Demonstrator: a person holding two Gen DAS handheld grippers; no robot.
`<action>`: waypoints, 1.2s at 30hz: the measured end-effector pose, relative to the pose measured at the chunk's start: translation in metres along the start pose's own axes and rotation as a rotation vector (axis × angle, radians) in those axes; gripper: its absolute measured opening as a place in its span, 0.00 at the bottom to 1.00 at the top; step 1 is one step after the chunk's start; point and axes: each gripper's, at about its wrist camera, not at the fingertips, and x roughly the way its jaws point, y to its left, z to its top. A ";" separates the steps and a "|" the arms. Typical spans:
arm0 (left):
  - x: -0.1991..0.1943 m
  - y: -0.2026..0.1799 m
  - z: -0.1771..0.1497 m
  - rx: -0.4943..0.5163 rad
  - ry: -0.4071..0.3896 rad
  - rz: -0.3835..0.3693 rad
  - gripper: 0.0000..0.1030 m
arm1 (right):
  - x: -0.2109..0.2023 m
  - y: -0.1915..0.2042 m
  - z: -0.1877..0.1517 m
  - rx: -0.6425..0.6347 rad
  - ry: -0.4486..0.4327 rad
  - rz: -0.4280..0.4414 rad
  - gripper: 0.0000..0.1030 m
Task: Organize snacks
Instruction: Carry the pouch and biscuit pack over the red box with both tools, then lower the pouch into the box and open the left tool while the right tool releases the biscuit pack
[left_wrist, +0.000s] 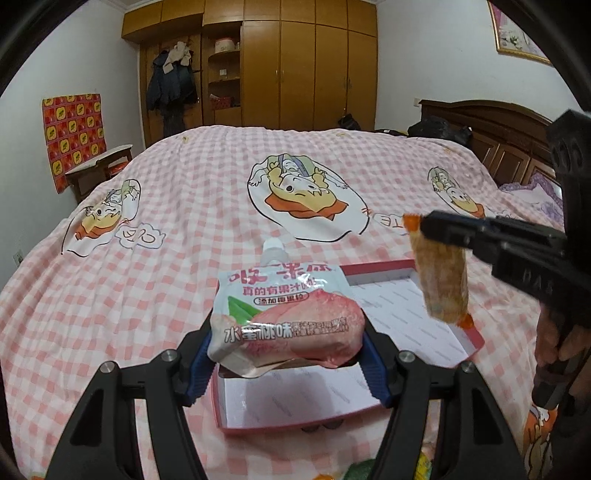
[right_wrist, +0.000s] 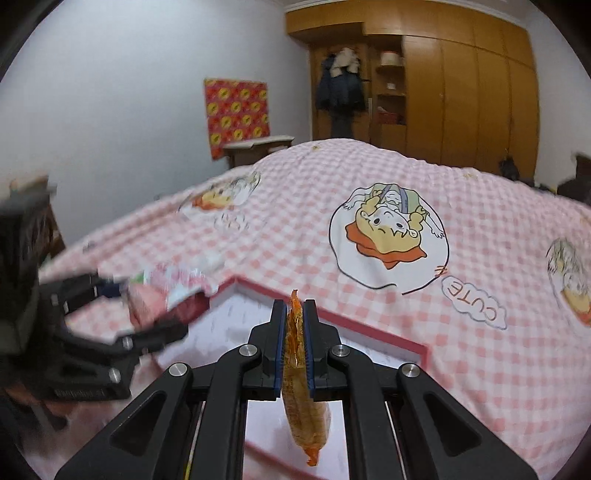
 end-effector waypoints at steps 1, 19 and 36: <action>0.004 0.002 -0.001 0.000 0.004 -0.001 0.68 | 0.002 -0.004 0.002 0.010 -0.012 -0.015 0.10; 0.065 0.009 -0.022 -0.007 0.076 -0.017 0.68 | 0.093 0.027 -0.053 -0.183 0.154 -0.111 0.03; 0.075 -0.006 -0.032 0.068 0.133 0.000 0.69 | 0.097 0.016 -0.061 -0.072 0.183 -0.002 0.03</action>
